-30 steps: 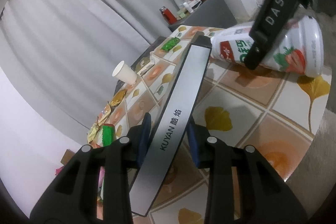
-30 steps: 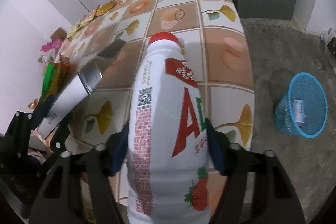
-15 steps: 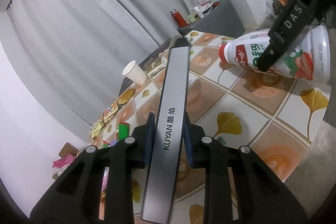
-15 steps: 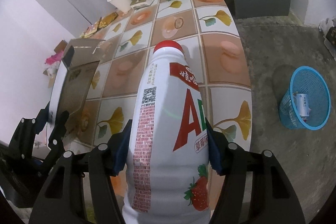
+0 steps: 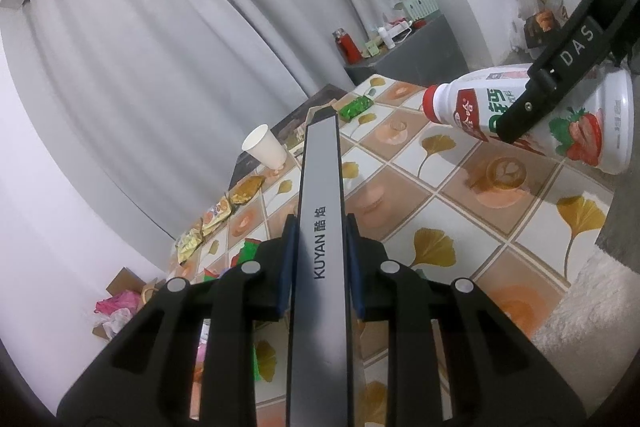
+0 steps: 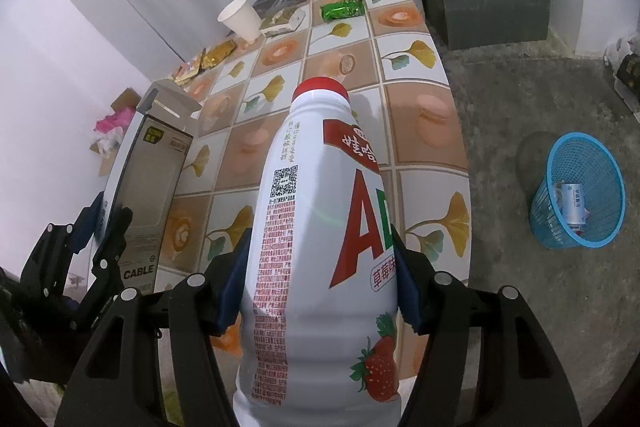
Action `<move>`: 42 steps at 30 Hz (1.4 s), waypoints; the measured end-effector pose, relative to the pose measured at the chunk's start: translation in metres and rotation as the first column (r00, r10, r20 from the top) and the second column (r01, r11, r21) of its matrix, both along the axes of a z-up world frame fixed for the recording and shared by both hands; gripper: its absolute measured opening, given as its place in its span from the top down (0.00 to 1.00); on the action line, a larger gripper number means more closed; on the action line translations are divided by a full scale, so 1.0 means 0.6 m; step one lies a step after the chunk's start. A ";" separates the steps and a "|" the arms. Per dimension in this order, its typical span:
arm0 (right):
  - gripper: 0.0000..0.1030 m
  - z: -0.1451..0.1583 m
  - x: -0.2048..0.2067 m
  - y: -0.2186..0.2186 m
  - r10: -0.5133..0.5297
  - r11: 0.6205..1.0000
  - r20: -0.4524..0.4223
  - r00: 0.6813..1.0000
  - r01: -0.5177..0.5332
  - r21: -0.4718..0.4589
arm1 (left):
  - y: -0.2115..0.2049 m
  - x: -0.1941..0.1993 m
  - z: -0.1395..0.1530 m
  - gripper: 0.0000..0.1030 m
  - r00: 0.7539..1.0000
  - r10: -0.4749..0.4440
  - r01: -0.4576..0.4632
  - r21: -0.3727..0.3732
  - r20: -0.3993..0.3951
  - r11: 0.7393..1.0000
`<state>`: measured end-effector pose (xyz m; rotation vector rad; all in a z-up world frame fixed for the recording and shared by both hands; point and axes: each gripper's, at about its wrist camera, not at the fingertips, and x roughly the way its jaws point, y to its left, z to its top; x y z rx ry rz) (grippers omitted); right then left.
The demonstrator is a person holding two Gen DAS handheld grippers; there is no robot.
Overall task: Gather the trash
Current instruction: 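Lift the KUYAN box and white bottle off the table toward the wastebasket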
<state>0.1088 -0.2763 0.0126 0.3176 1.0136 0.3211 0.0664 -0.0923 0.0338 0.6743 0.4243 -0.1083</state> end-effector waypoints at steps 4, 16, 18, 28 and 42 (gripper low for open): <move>0.41 0.006 -0.009 -0.002 -0.003 1.000 0.009 1.000 0.003 0.008 | 0.001 -0.006 0.008 0.79 1.000 -0.002 0.002 -0.012 0.007 1.000; 0.41 0.026 -0.037 -0.013 -0.015 0.999 0.042 0.999 0.014 0.042 | -0.008 -0.022 0.026 0.79 0.999 -0.013 0.014 -0.016 0.041 1.000; 0.41 0.028 -0.042 -0.017 -0.018 0.999 0.046 0.999 0.016 0.047 | -0.011 -0.025 0.029 0.79 0.999 -0.016 0.017 -0.015 0.048 1.000; 0.41 0.044 -0.068 -0.044 -0.040 0.997 0.078 0.996 0.034 0.070 | -0.033 -0.049 0.046 0.79 0.995 -0.042 0.043 -0.006 0.086 0.999; 0.41 0.047 -0.115 -0.118 -0.140 0.985 0.098 0.985 0.128 0.118 | -0.101 -0.072 0.069 0.79 0.981 -0.146 0.145 0.014 0.126 0.989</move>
